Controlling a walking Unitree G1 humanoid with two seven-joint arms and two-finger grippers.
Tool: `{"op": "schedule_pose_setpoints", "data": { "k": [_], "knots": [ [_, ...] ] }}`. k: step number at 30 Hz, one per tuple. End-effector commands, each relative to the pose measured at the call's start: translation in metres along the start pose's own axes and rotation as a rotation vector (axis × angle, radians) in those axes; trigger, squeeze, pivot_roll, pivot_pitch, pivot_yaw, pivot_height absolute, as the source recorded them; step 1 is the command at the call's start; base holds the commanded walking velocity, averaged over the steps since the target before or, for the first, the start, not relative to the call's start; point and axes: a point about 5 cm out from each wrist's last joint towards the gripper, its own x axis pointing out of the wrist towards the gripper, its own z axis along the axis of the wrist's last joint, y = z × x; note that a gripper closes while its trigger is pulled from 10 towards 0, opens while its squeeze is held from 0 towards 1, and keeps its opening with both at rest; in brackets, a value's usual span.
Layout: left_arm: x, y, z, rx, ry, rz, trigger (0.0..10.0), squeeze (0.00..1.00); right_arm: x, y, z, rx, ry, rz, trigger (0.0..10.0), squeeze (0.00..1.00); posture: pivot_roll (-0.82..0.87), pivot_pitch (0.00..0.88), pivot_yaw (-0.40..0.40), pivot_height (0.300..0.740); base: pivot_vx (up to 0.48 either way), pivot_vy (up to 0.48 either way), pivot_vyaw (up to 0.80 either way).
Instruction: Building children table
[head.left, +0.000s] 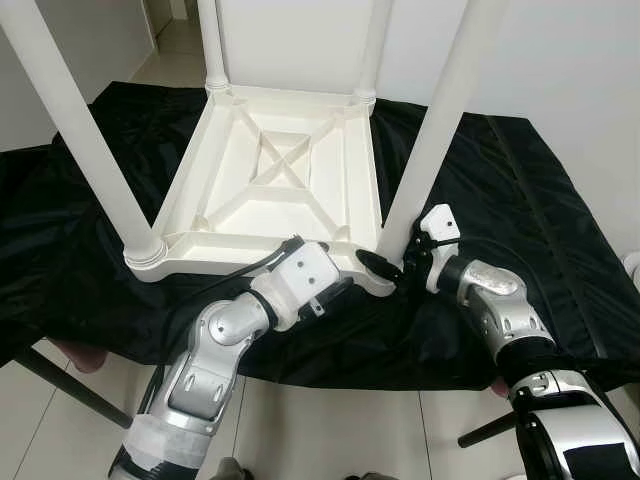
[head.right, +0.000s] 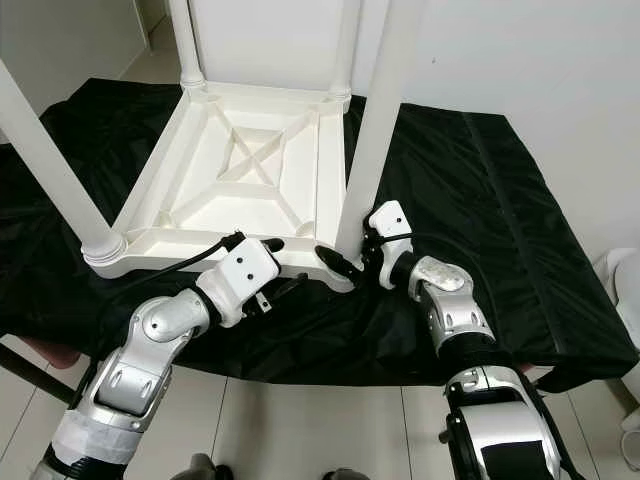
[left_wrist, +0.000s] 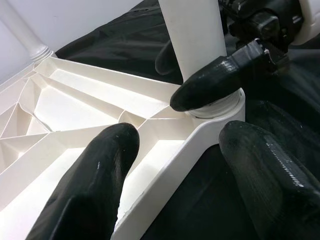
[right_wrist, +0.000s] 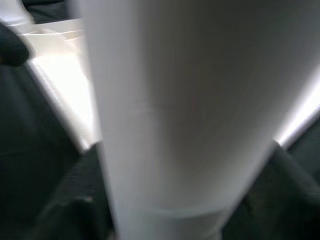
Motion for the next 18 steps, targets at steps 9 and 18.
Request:
{"op": "schedule_pose_setpoints", "data": {
  "k": [9,18],
  "knots": [
    [-0.0014,0.004,-0.0042,0.003,0.021,0.079,10.0,0.0,-0.0029,-0.0065,-0.0003,-0.018,0.005,-0.003,0.0,0.0,-0.09,0.07,-0.021,0.74,0.0,0.0,0.0],
    [-0.002,0.0037,-0.0038,0.005,0.023,0.075,10.0,0.0,0.0012,-0.0017,-0.005,0.03,0.013,-0.059,10.0,0.0,-0.09,0.079,-0.018,0.74,0.0,0.0,0.0]
  ]
}}
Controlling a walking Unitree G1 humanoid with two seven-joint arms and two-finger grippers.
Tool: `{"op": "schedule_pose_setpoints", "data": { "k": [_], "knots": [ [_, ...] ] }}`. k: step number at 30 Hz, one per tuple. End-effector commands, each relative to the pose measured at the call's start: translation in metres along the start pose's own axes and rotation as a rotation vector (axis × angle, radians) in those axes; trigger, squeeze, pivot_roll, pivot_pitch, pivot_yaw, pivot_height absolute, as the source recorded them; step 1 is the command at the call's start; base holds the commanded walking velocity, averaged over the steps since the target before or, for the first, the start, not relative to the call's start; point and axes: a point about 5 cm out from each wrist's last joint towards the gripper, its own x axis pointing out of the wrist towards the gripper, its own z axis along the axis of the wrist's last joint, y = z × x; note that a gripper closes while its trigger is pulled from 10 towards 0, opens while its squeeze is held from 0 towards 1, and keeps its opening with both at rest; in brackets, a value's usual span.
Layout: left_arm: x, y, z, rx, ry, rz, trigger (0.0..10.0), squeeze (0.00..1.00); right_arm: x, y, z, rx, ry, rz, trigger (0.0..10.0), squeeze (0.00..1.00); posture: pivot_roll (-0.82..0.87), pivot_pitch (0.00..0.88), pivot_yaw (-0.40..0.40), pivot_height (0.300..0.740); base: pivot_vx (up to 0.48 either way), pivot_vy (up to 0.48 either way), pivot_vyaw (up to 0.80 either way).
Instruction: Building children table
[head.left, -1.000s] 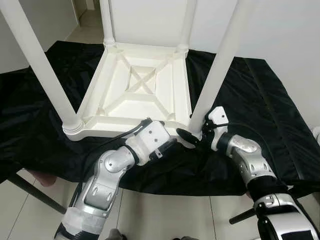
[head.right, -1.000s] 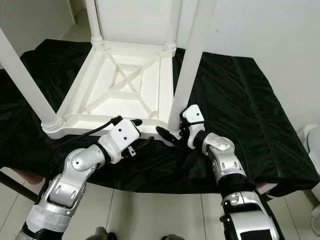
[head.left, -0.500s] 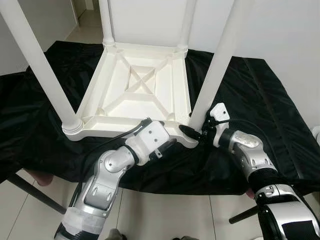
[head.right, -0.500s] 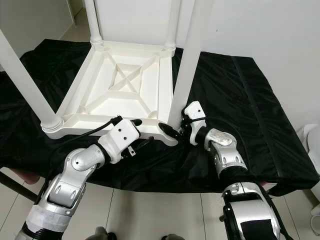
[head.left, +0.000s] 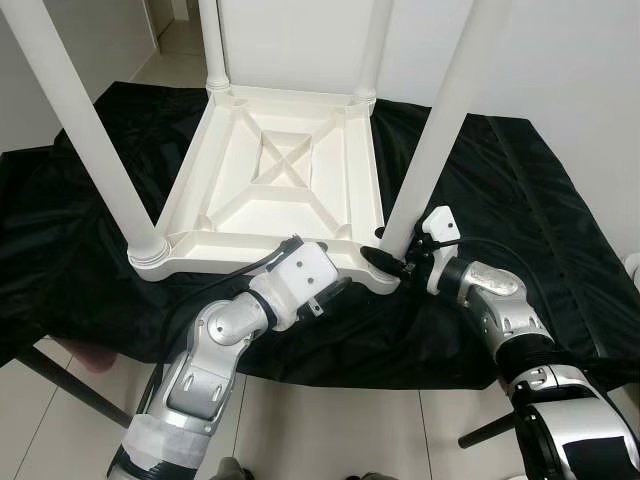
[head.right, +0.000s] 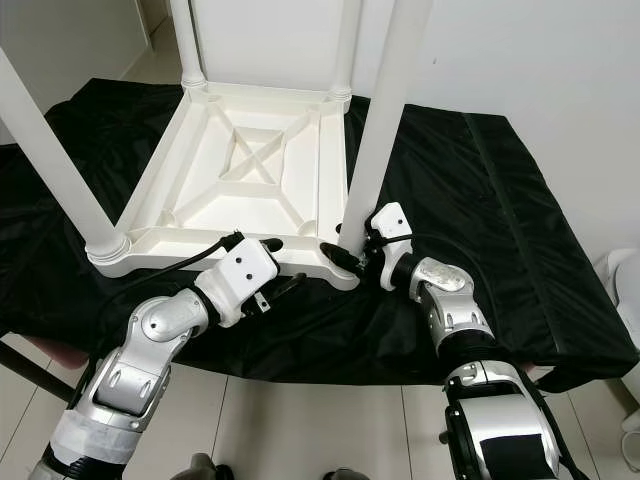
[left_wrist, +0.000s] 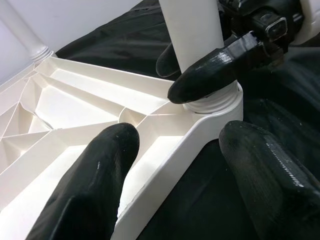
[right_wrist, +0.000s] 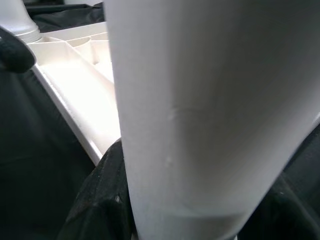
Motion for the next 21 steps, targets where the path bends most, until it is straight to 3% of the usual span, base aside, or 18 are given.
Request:
{"op": "schedule_pose_setpoints", "data": {
  "k": [1,8,11,12,13,16,18,19,21],
  "knots": [
    [-0.002,0.003,-0.003,0.002,0.02,0.076,10.0,0.0,0.001,-0.001,-0.005,0.009,0.041,-0.099,10.0,0.0,-0.09,0.079,-0.018,0.74,0.0,0.0,0.0],
    [-0.002,0.003,-0.004,0.005,0.024,0.076,10.0,0.0,0.005,0.004,-0.004,0.008,0.035,-0.202,10.0,0.0,-0.09,0.082,-0.014,0.74,0.0,0.0,0.0],
    [-0.002,0.0,-0.004,0.004,0.024,0.068,10.0,0.0,0.007,0.007,-0.004,0.03,0.025,-0.306,10.0,0.0,-0.09,0.082,-0.014,0.74,0.0,0.0,0.0],
    [-0.002,0.0,-0.004,0.004,0.024,0.066,10.0,0.0,0.007,0.008,-0.005,0.059,0.028,-0.383,10.0,0.0,-0.09,0.084,-0.013,0.74,0.0,0.0,0.0],
    [-0.002,0.0,-0.004,0.004,0.024,0.066,10.0,0.0,0.007,0.008,-0.005,0.059,0.028,-0.383,10.0,0.0,-0.09,0.084,-0.013,0.74,0.0,0.0,0.0],
    [-0.002,0.0,-0.005,0.001,0.028,0.065,10.0,0.0,0.006,0.023,-0.009,0.123,0.033,-0.687,10.0,0.0,-0.1,0.088,-0.01,0.74,0.0,0.0,0.0],
    [-0.002,0.0,-0.005,0.001,0.028,0.065,10.0,0.0,0.006,0.023,-0.009,0.123,0.033,-0.687,10.0,0.0,-0.1,0.088,-0.01,0.74,0.0,0.0,0.0],
    [-0.002,-0.001,-0.005,0.001,0.029,0.063,10.0,0.0,0.004,0.029,-0.01,0.133,0.035,-0.787,10.0,0.0,-0.1,0.089,-0.008,0.74,0.0,0.0,0.0],
    [-0.002,-0.001,-0.005,0.001,0.029,0.061,10.0,0.0,0.002,0.035,-0.009,0.128,0.039,-0.861,10.0,0.0,-0.1,0.089,-0.004,0.74,0.0,0.0,0.0]
  ]
}}
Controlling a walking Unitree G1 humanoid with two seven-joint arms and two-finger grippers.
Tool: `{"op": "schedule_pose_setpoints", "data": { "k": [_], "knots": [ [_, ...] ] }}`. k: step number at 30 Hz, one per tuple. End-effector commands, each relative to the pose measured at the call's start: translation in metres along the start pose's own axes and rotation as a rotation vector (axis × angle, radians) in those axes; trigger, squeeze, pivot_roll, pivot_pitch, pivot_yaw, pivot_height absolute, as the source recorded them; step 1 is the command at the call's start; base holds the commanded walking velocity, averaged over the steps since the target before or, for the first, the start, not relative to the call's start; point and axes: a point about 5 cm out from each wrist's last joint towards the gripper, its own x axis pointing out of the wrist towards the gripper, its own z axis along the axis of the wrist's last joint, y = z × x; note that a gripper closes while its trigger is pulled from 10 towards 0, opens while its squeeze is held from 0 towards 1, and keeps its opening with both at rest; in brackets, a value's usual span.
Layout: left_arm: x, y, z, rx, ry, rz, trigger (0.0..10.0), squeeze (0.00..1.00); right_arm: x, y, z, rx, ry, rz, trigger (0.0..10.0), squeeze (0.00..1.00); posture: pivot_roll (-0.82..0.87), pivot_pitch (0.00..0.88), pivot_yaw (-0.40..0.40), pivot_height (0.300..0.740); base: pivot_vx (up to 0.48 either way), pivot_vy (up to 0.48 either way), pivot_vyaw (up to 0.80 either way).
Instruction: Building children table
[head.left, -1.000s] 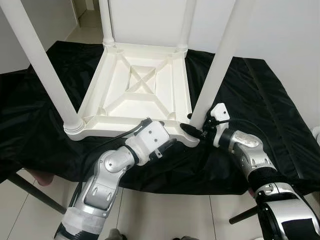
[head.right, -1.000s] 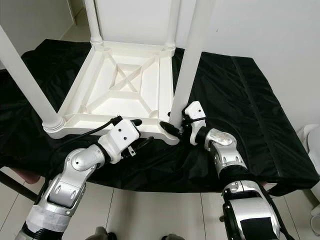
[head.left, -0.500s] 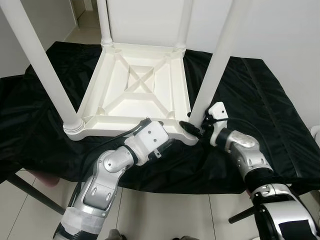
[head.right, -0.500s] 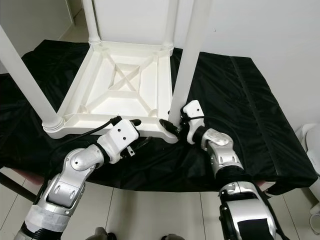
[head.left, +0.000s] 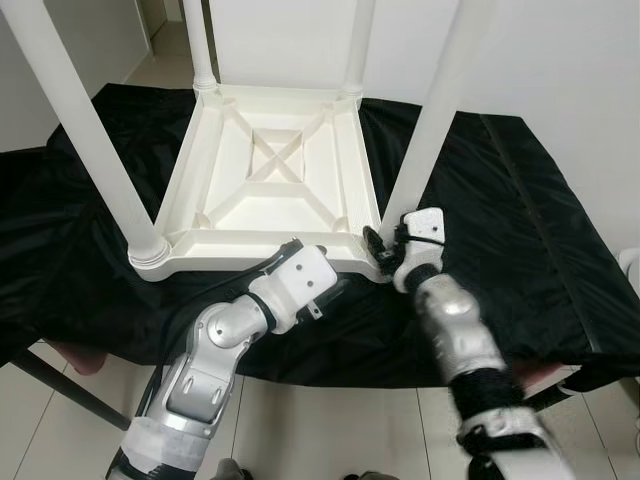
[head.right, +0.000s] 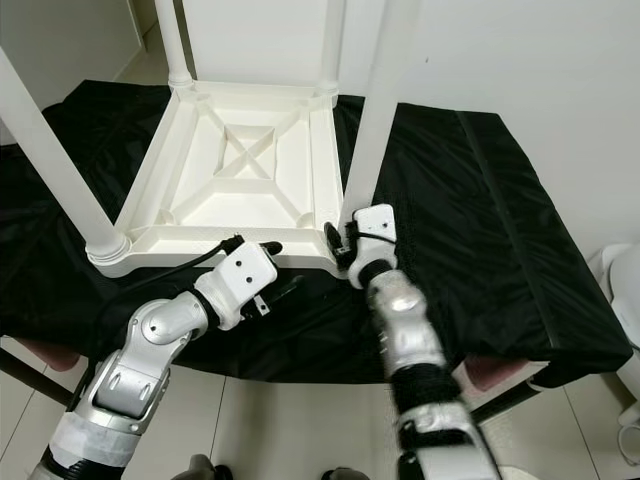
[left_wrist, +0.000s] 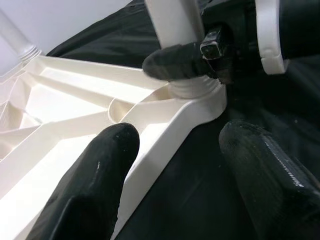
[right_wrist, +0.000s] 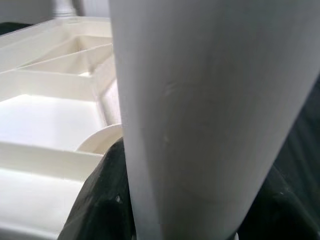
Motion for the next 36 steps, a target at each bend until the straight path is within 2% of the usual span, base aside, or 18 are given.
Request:
{"op": "schedule_pose_setpoints", "data": {
  "k": [1,2,4,12,17,23,24,29,30,31,32,33,34,36],
  "knots": [
    [-0.001,0.001,-0.002,-0.002,0.016,0.066,10.0,0.0,-0.007,-0.013,-0.013,-0.037,0.065,-0.116,10.0,0.0,-0.1,0.089,-0.004,0.74,0.0,0.0,0.0],
    [0.0,0.001,-0.002,-0.001,0.014,0.061,10.0,0.0,-0.013,-0.009,-0.016,-0.027,0.074,-0.204,10.0,0.0,-0.11,0.088,-0.002,0.74,0.0,0.0,0.0],
    [0.002,0.0,-0.001,-0.001,0.01,0.052,10.0,0.0,-0.014,-0.005,-0.014,0.001,0.06,-0.264,10.0,0.0,-0.11,0.086,-0.001,0.74,0.0,0.0,0.0],
    [0.003,-0.001,-0.002,0.002,0.009,0.044,10.0,0.0,-0.013,-0.011,-0.01,-0.004,0.052,-0.289,10.0,0.0,-0.11,0.082,-0.005,0.74,0.0,0.0,0.0],
    [0.003,-0.002,-0.002,0.001,0.011,0.047,10.0,0.0,-0.017,0.0,-0.007,-0.012,0.057,-0.287,10.0,0.0,-0.1,0.076,-0.013,0.74,0.0,0.0,0.0],
    [0.002,-0.002,-0.002,0.0,0.013,0.051,10.0,0.0,-0.018,0.002,-0.006,-0.012,0.061,-0.296,10.0,0.0,-0.1,0.076,-0.015,0.74,0.0,0.0,0.0],
    [0.001,-0.001,-0.003,-0.002,0.015,0.06,10.0,0.0,-0.019,0.005,-0.005,0.003,0.047,-0.275,10.0,1.0,-0.11,0.068,-0.014,0.74,0.0,0.0,0.0],
    [0.002,-0.001,-0.003,-0.002,0.014,0.063,10.0,0.0,-0.019,0.001,-0.003,0.001,0.035,-0.285,10.0,1.0,-0.12,0.066,-0.009,0.74,0.0,0.0,0.0],
    [0.003,-0.001,-0.003,-0.002,0.012,0.061,10.0,0.0,-0.019,-0.001,-0.002,0.01,0.033,-0.282,10.0,0.87,-0.12,0.068,-0.008,0.74,0.0,0.0,0.0],
    [0.003,-0.001,-0.003,-0.002,0.012,0.061,10.0,0.0,-0.019,-0.001,-0.002,0.01,0.033,-0.282,10.0,0.87,-0.12,0.068,-0.008,0.74,0.0,0.0,0.0],
    [0.004,-0.001,-0.002,-0.004,0.008,0.061,10.0,0.0,-0.019,-0.003,-0.001,0.008,0.024,-0.271,10.0,0.35,-0.12,0.068,-0.008,0.74,0.0,0.0,0.0],
    [0.004,-0.001,-0.002,-0.004,0.008,0.061,10.0,0.0,-0.019,-0.003,-0.001,0.008,0.024,-0.271,10.0,0.35,-0.12,0.068,-0.008,0.74,0.0,0.0,0.0],
    [0.005,-0.002,-0.002,-0.005,0.005,0.059,10.0,0.0,-0.02,-0.005,0.001,0.012,0.005,-0.238,10.0,0.0,-0.13,0.065,-0.002,0.74,0.0,0.0,0.0],
    [0.006,-0.002,0.0,-0.016,-0.008,0.047,10.0,0.0,-0.02,-0.007,0.004,0.019,-0.021,-0.154,10.0,0.0,-0.13,0.068,0.005,0.74,0.0,0.0,0.0]
  ]
}}
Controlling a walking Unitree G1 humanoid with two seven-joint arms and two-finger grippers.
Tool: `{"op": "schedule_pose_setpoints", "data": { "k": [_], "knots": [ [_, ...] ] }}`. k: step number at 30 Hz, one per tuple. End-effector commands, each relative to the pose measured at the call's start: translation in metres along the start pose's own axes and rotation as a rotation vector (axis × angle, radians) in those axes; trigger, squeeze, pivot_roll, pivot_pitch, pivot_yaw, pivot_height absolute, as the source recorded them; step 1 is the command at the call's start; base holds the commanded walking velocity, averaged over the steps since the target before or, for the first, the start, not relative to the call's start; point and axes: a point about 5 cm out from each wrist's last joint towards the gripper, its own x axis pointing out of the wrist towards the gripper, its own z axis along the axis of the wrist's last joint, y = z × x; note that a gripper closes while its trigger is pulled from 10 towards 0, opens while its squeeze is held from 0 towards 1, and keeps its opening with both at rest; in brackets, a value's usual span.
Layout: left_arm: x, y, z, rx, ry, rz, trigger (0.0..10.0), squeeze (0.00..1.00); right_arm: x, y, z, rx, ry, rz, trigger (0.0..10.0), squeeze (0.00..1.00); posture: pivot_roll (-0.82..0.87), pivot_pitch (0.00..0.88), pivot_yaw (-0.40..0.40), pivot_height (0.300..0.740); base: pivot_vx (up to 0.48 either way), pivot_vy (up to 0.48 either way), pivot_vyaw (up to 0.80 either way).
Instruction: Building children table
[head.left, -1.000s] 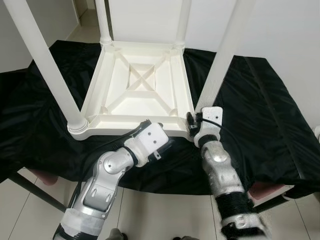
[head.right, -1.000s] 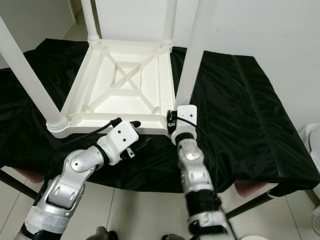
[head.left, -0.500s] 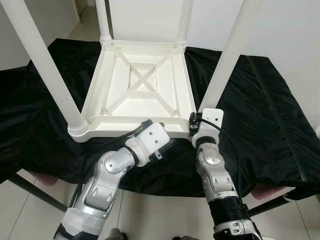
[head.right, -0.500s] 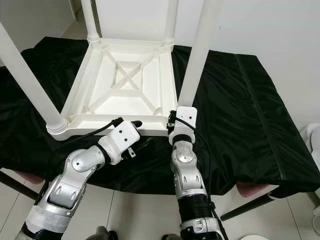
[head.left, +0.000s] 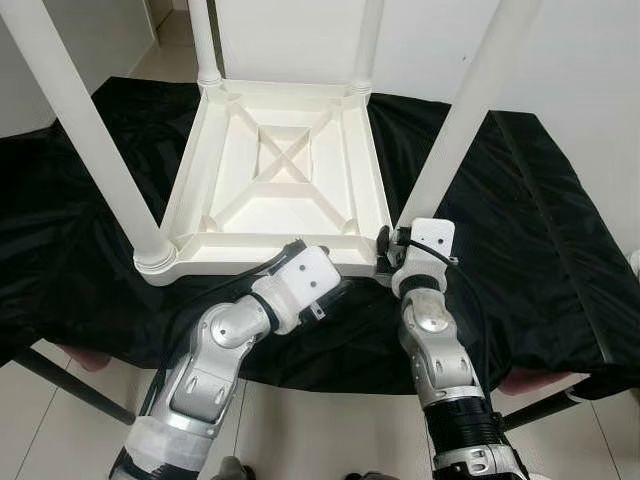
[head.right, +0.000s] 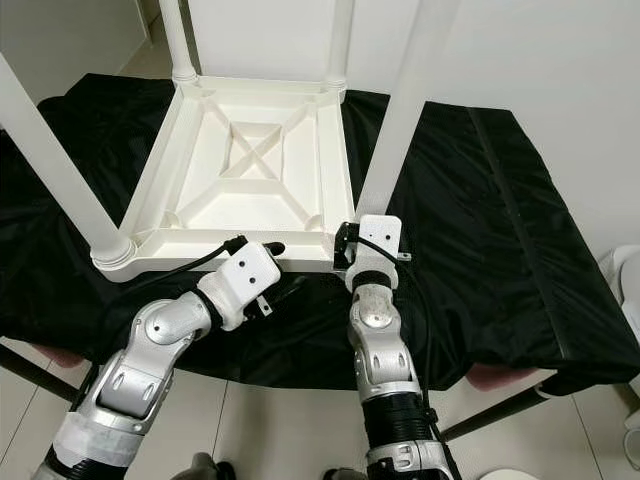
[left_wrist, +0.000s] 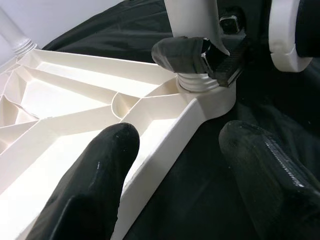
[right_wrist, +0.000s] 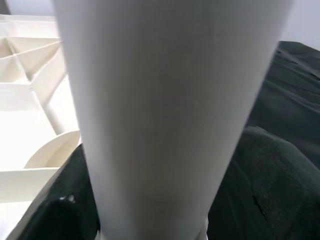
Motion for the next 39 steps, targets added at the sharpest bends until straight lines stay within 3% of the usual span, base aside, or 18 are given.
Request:
{"op": "schedule_pose_setpoints", "data": {
  "k": [1,3,5,6,9,14,21,25,35,36,37,38,39],
  "knots": [
    [0.002,0.001,-0.001,-0.007,-0.002,0.055,10.0,0.0,-0.002,-0.006,-0.001,0.015,-0.009,0.035,10.0,0.0,-0.13,0.068,0.005,0.74,0.0,0.0,0.0],
    [0.001,0.002,0.001,-0.02,-0.015,0.041,10.0,0.0,-0.003,-0.008,-0.001,0.023,-0.018,0.17,10.0,0.0,-0.14,0.07,0.008,0.74,0.0,0.0,0.0],
    [0.001,0.001,0.001,-0.023,-0.018,0.034,10.0,0.0,-0.003,-0.009,-0.001,0.028,-0.018,0.214,10.0,0.0,-0.14,0.07,0.008,0.74,0.0,0.0,0.0],
    [0.0,0.002,0.001,-0.028,-0.02,0.031,10.0,0.0,-0.004,-0.01,0.0,0.019,-0.038,0.315,10.0,0.0,-0.14,0.069,0.014,0.74,0.0,0.0,0.0],
    [-0.002,0.002,0.002,-0.038,-0.027,0.024,10.0,0.0,0.003,-0.021,0.001,-0.028,-0.05,0.424,10.0,0.0,-0.14,0.075,0.015,0.74,0.0,0.0,0.0],
    [-0.004,-0.001,0.002,-0.055,-0.033,-0.003,10.0,0.0,0.01,-0.03,0.002,-0.075,-0.052,0.466,10.0,0.0,-0.13,0.074,0.012,0.74,0.0,0.0,0.0],
    [-0.008,-0.003,0.0,-0.07,-0.017,-0.021,10.0,0.0,0.022,-0.042,0.002,-0.135,-0.03,0.653,10.0,0.0,-0.11,0.08,0.004,0.74,0.0,0.0,0.0],
    [-0.009,-0.002,0.001,-0.071,-0.017,-0.015,10.0,0.0,0.025,-0.041,0.0,-0.146,0.001,0.774,10.0,0.0,-0.1,0.081,0.001,0.74,0.0,0.0,0.0],
    [-0.01,0.0,0.0,-0.048,-0.004,0.007,10.0,0.0,0.034,-0.034,0.0,-0.187,0.002,0.872,10.0,0.0,-0.09,0.079,-0.007,0.74,0.0,0.0,0.0],
    [-0.01,0.0,0.0,-0.048,-0.001,0.009,10.0,0.0,0.035,-0.032,-0.001,-0.183,0.006,0.887,9.6,0.0,-0.08,0.078,-0.009,0.74,0.0,0.0,0.0],
    [-0.01,0.001,0.0,-0.047,0.001,0.011,10.0,0.0,0.036,-0.031,-0.002,-0.181,0.008,0.899,5.6,0.0,-0.08,0.078,-0.009,0.74,0.0,0.0,0.0],
    [-0.01,0.001,0.0,-0.047,0.001,0.011,10.0,0.0,0.036,-0.031,-0.002,-0.181,0.008,0.899,5.6,0.0,-0.08,0.078,-0.009,0.74,0.0,0.0,0.0],
    [-0.01,0.001,0.0,-0.047,0.002,0.013,10.0,0.0,0.036,-0.03,-0.002,-0.181,0.011,0.905,4.3,0.0,-0.08,0.078,-0.009,0.74,0.0,0.0,0.0]
  ]
}}
